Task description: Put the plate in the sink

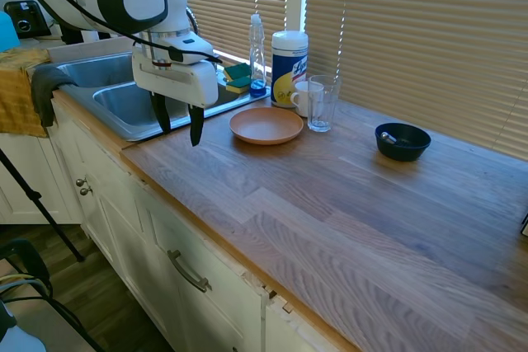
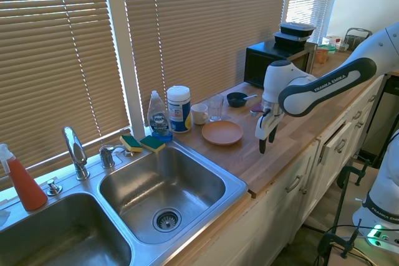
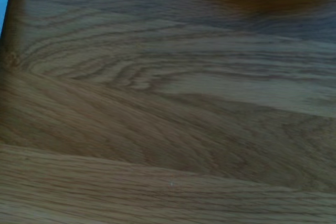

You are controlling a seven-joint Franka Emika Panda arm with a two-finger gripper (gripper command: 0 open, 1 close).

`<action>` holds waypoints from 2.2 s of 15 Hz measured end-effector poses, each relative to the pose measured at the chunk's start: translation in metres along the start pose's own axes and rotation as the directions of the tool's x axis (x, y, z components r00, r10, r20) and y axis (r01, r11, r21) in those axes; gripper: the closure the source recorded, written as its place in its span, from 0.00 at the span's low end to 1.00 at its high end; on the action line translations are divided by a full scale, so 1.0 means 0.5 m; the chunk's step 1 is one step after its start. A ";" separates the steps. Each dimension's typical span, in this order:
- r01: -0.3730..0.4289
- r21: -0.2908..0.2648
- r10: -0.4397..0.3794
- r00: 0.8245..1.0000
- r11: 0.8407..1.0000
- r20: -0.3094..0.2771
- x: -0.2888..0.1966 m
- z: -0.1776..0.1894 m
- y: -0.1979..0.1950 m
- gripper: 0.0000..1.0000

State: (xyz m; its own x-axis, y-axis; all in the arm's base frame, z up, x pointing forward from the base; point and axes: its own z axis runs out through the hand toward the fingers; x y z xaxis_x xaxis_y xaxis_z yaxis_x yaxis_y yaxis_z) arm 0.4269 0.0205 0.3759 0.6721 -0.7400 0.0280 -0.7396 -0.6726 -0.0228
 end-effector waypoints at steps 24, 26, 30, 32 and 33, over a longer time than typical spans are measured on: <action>-0.179 0.193 0.163 0.982 0.965 0.098 0.521 0.090 -0.063 0.00; -0.158 0.216 0.136 0.984 0.964 0.116 0.533 0.116 -0.071 1.00; -0.132 0.248 0.097 0.984 0.960 0.148 0.541 0.127 -0.072 1.00; -0.125 0.248 0.087 0.983 0.961 0.159 0.539 0.127 -0.072 1.00; -0.123 0.247 0.083 0.983 0.961 0.163 0.538 0.128 -0.072 1.00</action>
State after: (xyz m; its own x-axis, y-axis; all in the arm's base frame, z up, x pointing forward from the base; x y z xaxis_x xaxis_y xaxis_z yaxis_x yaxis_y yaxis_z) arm 0.6368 -0.1546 0.3202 0.6049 -0.7844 -0.1370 -0.7844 -0.5572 -0.2726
